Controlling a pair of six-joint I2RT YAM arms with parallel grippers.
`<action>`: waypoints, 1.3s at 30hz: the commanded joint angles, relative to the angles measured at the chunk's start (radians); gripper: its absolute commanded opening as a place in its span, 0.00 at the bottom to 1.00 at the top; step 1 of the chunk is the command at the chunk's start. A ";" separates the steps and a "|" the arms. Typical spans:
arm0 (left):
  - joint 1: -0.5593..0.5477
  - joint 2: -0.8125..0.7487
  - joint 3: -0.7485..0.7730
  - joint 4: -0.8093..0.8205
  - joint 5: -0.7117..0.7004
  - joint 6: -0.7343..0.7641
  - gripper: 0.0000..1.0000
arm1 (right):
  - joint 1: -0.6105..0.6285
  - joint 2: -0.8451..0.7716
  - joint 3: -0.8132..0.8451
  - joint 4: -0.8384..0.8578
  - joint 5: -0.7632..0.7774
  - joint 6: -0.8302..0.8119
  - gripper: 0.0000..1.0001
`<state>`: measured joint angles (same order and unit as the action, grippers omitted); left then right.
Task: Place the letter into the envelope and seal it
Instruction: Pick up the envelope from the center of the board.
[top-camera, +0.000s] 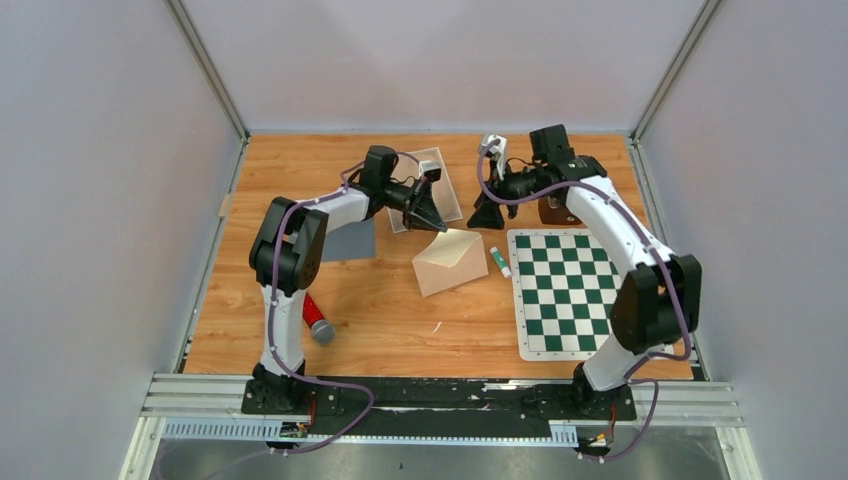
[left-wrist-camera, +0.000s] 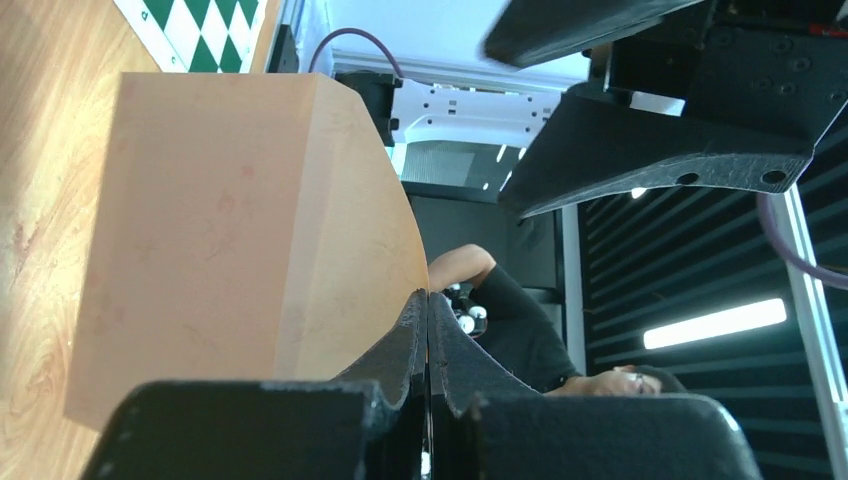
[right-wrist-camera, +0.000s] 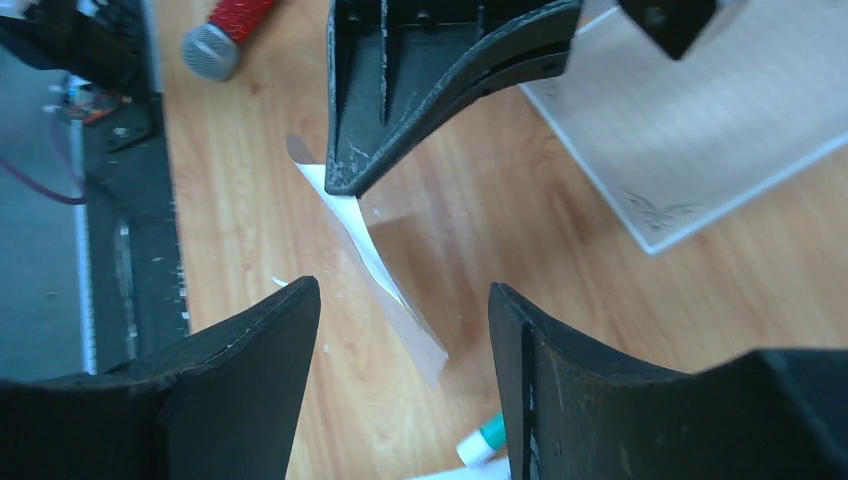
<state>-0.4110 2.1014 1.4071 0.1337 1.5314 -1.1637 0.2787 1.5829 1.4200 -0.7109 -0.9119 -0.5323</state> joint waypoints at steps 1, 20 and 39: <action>-0.001 -0.053 0.036 0.056 0.090 0.001 0.00 | 0.022 0.135 0.162 -0.258 -0.196 -0.149 0.65; 0.004 -0.043 0.116 -0.031 0.112 0.065 0.00 | 0.102 0.275 0.292 -0.369 -0.182 -0.237 0.35; 0.003 -0.064 0.127 -0.066 0.113 0.082 0.00 | 0.151 0.277 0.235 -0.296 -0.074 -0.198 0.27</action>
<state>-0.4099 2.1002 1.4864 0.0727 1.5433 -1.1076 0.4099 1.8652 1.6703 -1.0622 -1.0088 -0.7376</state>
